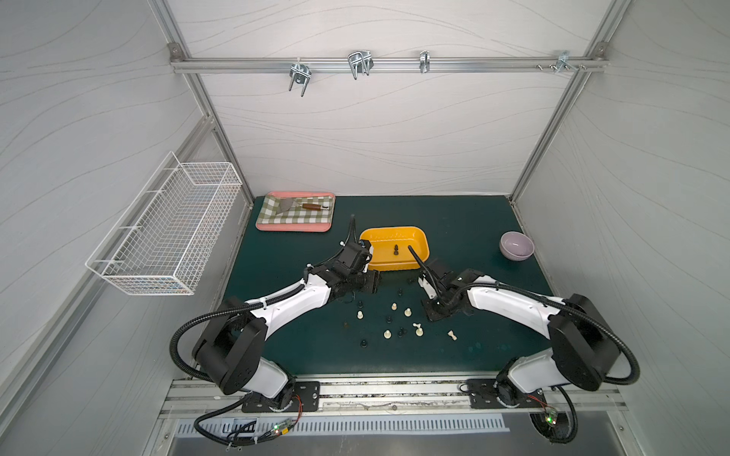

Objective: Put the chess pieces into the storage box
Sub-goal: Pick up the chess piece at the center of the board, then place the chess piece in the storage box.

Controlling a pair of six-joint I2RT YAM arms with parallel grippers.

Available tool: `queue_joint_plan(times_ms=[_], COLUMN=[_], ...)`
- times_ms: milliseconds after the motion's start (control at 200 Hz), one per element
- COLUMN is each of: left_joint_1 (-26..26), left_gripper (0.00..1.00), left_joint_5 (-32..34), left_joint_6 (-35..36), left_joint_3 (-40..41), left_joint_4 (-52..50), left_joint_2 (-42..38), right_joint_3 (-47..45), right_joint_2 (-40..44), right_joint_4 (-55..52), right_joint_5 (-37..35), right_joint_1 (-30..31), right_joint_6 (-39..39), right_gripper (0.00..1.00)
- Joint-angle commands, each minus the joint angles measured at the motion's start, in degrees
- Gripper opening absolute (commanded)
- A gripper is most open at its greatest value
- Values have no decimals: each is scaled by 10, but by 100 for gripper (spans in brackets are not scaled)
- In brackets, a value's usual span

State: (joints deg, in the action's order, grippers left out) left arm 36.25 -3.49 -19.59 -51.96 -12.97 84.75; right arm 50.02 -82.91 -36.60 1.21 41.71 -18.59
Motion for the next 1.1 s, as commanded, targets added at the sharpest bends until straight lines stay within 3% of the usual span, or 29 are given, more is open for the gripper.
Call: queue_joint_plan(times_ms=[0, 270, 775, 1095], left_joint_1=[2, 2, 2, 2], left_gripper=[63, 63, 63, 63], left_joint_5=[-1, 1, -3, 4], left_joint_6=[-4, 5, 0, -2], left_joint_3=[-14, -18, 11, 18], left_joint_4=[20, 5, -2, -11], left_joint_2=[5, -5, -37, -53], right_joint_3=[29, 127, 406, 493], right_joint_2=[27, -10, -256, -354], right_joint_4=[-23, -26, -41, -52], right_joint_5=[20, 54, 98, 117], right_joint_1=[-17, -66, -151, -171], right_joint_6=[18, 70, 148, 141], right_gripper=[6, 6, 5, 5])
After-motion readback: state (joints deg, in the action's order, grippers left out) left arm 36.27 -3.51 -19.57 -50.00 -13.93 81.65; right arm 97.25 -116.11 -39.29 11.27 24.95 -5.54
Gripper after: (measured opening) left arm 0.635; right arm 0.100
